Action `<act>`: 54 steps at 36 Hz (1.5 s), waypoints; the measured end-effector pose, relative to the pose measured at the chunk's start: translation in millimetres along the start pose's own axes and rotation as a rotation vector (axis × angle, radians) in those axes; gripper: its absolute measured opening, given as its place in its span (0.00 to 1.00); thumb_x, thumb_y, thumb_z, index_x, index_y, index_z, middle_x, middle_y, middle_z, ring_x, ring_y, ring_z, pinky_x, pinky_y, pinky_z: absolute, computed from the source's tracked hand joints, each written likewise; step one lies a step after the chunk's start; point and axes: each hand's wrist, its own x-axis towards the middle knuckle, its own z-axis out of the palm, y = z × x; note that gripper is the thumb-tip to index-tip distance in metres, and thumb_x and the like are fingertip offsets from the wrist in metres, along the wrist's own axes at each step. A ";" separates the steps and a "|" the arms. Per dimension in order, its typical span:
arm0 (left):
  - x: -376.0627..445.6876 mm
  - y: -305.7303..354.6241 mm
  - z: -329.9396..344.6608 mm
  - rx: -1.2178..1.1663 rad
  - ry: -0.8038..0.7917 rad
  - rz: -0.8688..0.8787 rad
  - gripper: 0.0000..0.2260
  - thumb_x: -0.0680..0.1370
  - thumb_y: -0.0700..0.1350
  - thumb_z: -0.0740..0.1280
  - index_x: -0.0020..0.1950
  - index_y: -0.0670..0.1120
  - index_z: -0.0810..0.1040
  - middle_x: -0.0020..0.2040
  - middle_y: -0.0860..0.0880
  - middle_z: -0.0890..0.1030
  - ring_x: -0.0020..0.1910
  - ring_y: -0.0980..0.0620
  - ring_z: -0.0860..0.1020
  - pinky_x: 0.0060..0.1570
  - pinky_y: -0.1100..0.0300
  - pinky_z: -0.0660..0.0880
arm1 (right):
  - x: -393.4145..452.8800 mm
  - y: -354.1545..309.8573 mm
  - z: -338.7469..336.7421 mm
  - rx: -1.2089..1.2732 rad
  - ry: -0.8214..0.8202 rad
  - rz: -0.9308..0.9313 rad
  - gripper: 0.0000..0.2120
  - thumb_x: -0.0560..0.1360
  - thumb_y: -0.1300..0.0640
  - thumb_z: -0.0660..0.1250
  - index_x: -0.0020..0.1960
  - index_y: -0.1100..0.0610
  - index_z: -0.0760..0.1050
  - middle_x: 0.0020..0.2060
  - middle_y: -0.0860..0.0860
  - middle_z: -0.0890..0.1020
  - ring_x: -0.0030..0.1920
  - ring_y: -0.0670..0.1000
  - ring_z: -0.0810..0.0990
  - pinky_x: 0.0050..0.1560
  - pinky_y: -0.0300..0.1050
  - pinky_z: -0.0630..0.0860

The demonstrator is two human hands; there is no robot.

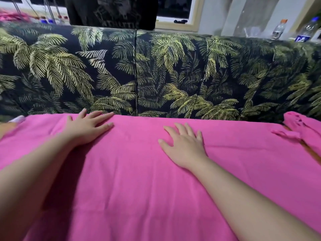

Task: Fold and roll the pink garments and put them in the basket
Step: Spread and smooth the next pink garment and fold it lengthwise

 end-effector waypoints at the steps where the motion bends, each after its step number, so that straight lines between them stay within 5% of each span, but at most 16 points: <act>1: 4.5 -3.6 -1.6 -0.002 0.002 0.003 0.33 0.68 0.78 0.40 0.73 0.72 0.49 0.78 0.59 0.54 0.78 0.45 0.48 0.71 0.35 0.48 | 0.6 0.6 0.0 -0.007 -0.004 -0.001 0.29 0.77 0.33 0.48 0.76 0.39 0.53 0.78 0.47 0.51 0.78 0.54 0.44 0.74 0.64 0.41; 7: -8.1 -2.4 1.1 -0.102 0.082 -0.043 0.25 0.80 0.65 0.44 0.76 0.63 0.56 0.79 0.55 0.52 0.78 0.48 0.46 0.71 0.36 0.42 | 1.6 2.4 -0.6 0.016 0.012 -0.020 0.28 0.78 0.35 0.49 0.76 0.40 0.54 0.78 0.46 0.52 0.78 0.52 0.45 0.74 0.61 0.41; 12: -88.6 0.8 8.8 -0.114 0.036 0.130 0.45 0.60 0.78 0.31 0.75 0.65 0.48 0.78 0.58 0.47 0.77 0.55 0.42 0.73 0.42 0.41 | -21.7 5.5 -4.6 0.221 0.191 -0.161 0.22 0.80 0.45 0.56 0.73 0.48 0.67 0.73 0.47 0.67 0.75 0.49 0.60 0.74 0.48 0.53; 15: -127.0 -25.5 24.2 -0.002 -0.012 0.112 0.42 0.61 0.78 0.28 0.74 0.68 0.44 0.78 0.60 0.45 0.77 0.55 0.43 0.73 0.44 0.44 | -61.7 1.7 -6.7 0.113 0.073 -0.238 0.24 0.79 0.42 0.53 0.74 0.46 0.64 0.75 0.45 0.63 0.76 0.46 0.55 0.75 0.48 0.47; 18: -149.6 -65.5 23.5 0.006 0.000 -0.099 0.27 0.78 0.68 0.40 0.76 0.65 0.44 0.79 0.55 0.44 0.78 0.51 0.44 0.73 0.42 0.46 | -117.8 -8.2 -11.5 0.061 -0.016 -0.279 0.34 0.72 0.36 0.42 0.75 0.43 0.61 0.76 0.42 0.59 0.77 0.44 0.50 0.75 0.48 0.42; 21: -177.0 -88.0 20.9 0.066 -0.044 -0.196 0.26 0.81 0.62 0.44 0.78 0.61 0.42 0.80 0.51 0.43 0.78 0.46 0.43 0.73 0.40 0.46 | -174.6 -18.9 -13.6 0.031 -0.062 -0.312 0.42 0.65 0.33 0.33 0.75 0.43 0.59 0.76 0.42 0.56 0.77 0.43 0.47 0.73 0.45 0.37; 27: -262.7 -63.7 28.5 0.040 -0.013 -0.111 0.27 0.78 0.67 0.41 0.77 0.63 0.44 0.79 0.53 0.44 0.78 0.48 0.42 0.73 0.40 0.44 | -269.0 -48.5 -6.3 0.098 -0.113 -0.353 0.39 0.68 0.33 0.40 0.76 0.44 0.60 0.75 0.40 0.54 0.73 0.41 0.42 0.76 0.50 0.40; 32: -334.1 -59.6 46.1 0.058 -0.013 -0.065 0.41 0.61 0.71 0.29 0.75 0.65 0.39 0.79 0.55 0.44 0.78 0.46 0.43 0.73 0.41 0.47 | -328.3 -59.6 15.6 -0.091 -0.145 -0.284 0.23 0.78 0.38 0.49 0.68 0.41 0.70 0.66 0.41 0.75 0.67 0.45 0.73 0.69 0.48 0.51; 34: -356.0 -64.4 51.5 0.051 -0.002 -0.067 0.40 0.62 0.71 0.29 0.75 0.67 0.40 0.79 0.55 0.44 0.78 0.46 0.43 0.73 0.40 0.47 | -346.2 -61.6 12.3 -0.094 -0.184 -0.230 0.26 0.80 0.37 0.38 0.71 0.38 0.63 0.70 0.41 0.70 0.71 0.45 0.67 0.70 0.47 0.45; 37: -387.1 -68.1 57.7 0.024 0.007 -0.062 0.39 0.62 0.73 0.30 0.74 0.70 0.42 0.79 0.56 0.45 0.78 0.45 0.43 0.73 0.40 0.46 | -358.5 -54.3 11.3 -0.093 -0.141 -0.301 0.38 0.63 0.29 0.19 0.72 0.31 0.39 0.73 0.38 0.38 0.75 0.43 0.35 0.69 0.46 0.28; 41: -426.7 -66.3 60.0 0.023 0.011 -0.010 0.43 0.56 0.79 0.26 0.71 0.73 0.41 0.79 0.56 0.43 0.78 0.45 0.42 0.73 0.40 0.45 | -381.8 -51.3 10.7 -0.141 -0.170 -0.303 0.45 0.53 0.28 0.12 0.69 0.29 0.34 0.71 0.37 0.34 0.72 0.42 0.30 0.73 0.49 0.31; 46: -478.7 -62.4 64.9 -0.002 -0.010 0.142 0.36 0.56 0.79 0.24 0.65 0.79 0.42 0.77 0.61 0.39 0.76 0.53 0.37 0.73 0.42 0.41 | -415.0 -55.8 7.3 -0.119 -0.207 -0.360 0.44 0.54 0.25 0.15 0.69 0.29 0.37 0.72 0.37 0.35 0.74 0.44 0.32 0.74 0.50 0.32; 49: -500.0 -56.9 67.5 -0.011 -0.045 0.236 0.32 0.59 0.80 0.28 0.63 0.81 0.43 0.74 0.65 0.36 0.75 0.55 0.34 0.73 0.46 0.37 | -424.4 -71.4 4.8 -0.045 -0.252 -0.431 0.38 0.65 0.24 0.33 0.74 0.32 0.44 0.75 0.37 0.41 0.73 0.40 0.33 0.73 0.48 0.31; 52: -520.9 -51.9 72.8 -0.008 -0.039 0.334 0.33 0.64 0.81 0.41 0.68 0.77 0.44 0.76 0.64 0.39 0.75 0.56 0.33 0.74 0.49 0.34 | -427.8 -92.6 9.7 0.003 -0.255 -0.516 0.37 0.68 0.30 0.41 0.76 0.36 0.50 0.77 0.38 0.45 0.72 0.36 0.34 0.73 0.46 0.32; 54: -533.7 -52.5 81.5 0.036 0.049 0.395 0.39 0.67 0.80 0.51 0.75 0.68 0.51 0.78 0.59 0.49 0.77 0.50 0.43 0.75 0.49 0.40 | -430.1 -108.1 15.5 0.004 -0.255 -0.580 0.37 0.69 0.30 0.43 0.77 0.39 0.51 0.77 0.39 0.47 0.71 0.35 0.35 0.74 0.46 0.33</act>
